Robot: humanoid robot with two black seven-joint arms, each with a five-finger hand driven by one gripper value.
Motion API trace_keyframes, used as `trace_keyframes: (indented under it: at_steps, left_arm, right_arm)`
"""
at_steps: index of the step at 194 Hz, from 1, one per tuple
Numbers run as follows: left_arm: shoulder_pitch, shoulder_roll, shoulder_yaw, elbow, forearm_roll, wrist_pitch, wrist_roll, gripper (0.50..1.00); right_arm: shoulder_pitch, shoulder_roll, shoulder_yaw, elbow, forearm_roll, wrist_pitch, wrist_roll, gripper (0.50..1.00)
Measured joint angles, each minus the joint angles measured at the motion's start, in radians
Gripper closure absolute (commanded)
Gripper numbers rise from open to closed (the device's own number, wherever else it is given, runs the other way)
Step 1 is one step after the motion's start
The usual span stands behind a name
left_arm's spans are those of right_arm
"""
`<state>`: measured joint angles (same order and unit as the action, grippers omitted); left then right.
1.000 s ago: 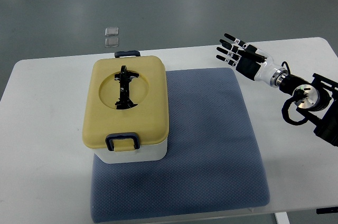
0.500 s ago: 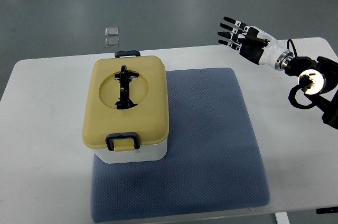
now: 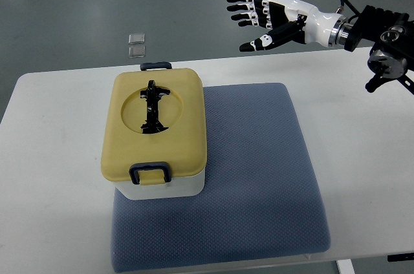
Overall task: Open white storage box with right hand
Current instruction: 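Swing the right hand over the yellow lid toward its black handle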
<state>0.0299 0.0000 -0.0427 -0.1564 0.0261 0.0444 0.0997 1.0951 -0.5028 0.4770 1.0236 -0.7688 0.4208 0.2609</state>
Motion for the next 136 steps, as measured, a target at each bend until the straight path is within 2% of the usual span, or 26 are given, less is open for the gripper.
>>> trace_keyframes:
  at_steps: [35,66,98,136]
  left_arm:
    - [0.0,0.0,0.0,0.0,0.0,0.0,0.0,0.5]
    - [0.0,0.0,0.0,0.0,0.0,0.0,0.0,0.5]
    - [0.0,0.0,0.001,0.0,0.0,0.0,0.0,0.5]
    - [0.0,0.0,0.001,0.0,0.0,0.0,0.0,0.5]
  right_arm:
    - [0.119,-0.009,-0.015,0.07,-0.305,0.017,0.102,0.57]
    - [0.215,0.0,-0.02,0.14,-0.495,0.071,0.168,0.57]
    - [0.314,0.033,-0.087,0.207,-0.614,0.119,0.185,0.57]
    - [0.406,0.123,-0.213,0.213,-0.7,0.112,0.185,0.57]
